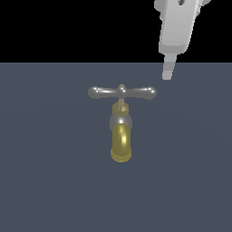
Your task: Turn on the faucet by rotating a designated handle.
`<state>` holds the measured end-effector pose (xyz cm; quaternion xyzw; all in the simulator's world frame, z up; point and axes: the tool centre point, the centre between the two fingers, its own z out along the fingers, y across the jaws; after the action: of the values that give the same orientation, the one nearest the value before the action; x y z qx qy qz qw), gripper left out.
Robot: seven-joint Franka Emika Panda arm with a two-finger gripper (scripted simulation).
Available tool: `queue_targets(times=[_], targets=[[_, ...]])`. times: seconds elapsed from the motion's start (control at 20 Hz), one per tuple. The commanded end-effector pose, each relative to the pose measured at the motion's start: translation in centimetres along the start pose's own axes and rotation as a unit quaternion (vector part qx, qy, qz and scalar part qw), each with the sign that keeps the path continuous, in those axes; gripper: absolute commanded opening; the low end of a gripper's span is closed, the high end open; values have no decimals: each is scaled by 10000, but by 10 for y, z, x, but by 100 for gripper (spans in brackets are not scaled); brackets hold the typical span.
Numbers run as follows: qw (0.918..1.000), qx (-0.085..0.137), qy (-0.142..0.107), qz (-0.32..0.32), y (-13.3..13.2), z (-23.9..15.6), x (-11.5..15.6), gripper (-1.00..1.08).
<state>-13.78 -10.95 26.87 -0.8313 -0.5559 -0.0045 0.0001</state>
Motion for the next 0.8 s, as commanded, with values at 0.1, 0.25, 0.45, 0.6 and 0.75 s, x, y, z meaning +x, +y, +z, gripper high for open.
queue_targets(times=[0.1,0.25,0.45,0.6,0.75], targets=[[9990,-1,-20,-457,14,19,2,-100],[9972,2,-29,-742,23,30,4,-100],[9941,8,-38,-1087,34,45,8,-100],[9916,12,-40,-1295,40,53,11,-100],[9893,17,-40,-1461,44,60,13,-100]])
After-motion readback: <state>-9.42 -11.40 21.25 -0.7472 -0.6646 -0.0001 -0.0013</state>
